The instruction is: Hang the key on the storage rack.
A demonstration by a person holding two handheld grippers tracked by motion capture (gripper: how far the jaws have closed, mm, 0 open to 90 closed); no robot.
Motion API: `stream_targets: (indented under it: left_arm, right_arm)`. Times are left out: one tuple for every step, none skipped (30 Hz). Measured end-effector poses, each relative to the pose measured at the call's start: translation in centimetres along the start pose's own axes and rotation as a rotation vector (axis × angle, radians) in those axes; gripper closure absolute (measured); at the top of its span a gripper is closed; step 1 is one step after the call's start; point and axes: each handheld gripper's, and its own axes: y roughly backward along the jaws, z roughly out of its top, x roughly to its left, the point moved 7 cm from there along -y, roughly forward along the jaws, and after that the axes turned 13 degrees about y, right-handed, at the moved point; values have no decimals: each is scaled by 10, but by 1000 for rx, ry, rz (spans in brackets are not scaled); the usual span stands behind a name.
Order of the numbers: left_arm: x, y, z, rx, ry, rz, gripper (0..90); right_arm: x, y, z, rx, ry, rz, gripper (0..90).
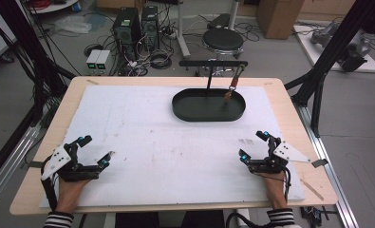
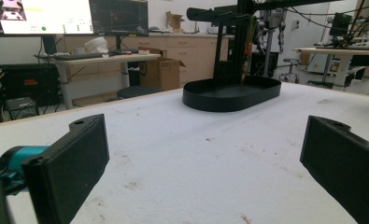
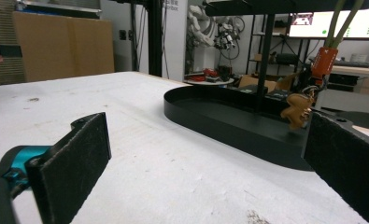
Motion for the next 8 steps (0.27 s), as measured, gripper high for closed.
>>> stream_targets:
  left_arm:
    - [0,0,0,-1,-1,-1,17]
    - [0,0,0,-2,-1,0,17]
    - [0,0,0,-2,0,0,17]
    - [0,0,0,-1,0,0,17]
    - [0,0,0,0,1,1,17]
    - [0,0,0,-2,0,0,17]
    - [0,0,0,-2,-1,0,17]
    - [0,0,0,-5,-1,2,17]
  right_arm:
    - [-1,0,0,-6,-5,-5,3]
    - [-1,0,0,-6,-5,-5,3]
    - [-1,0,0,-4,-6,-7,3]
    - [0,0,0,0,-7,-6,3]
    - [0,0,0,0,-7,-6,3]
    - [1,0,0,1,-1,-3,3]
    - [1,0,-1,7,3,-8,3]
    - [1,0,-1,7,3,-8,3]
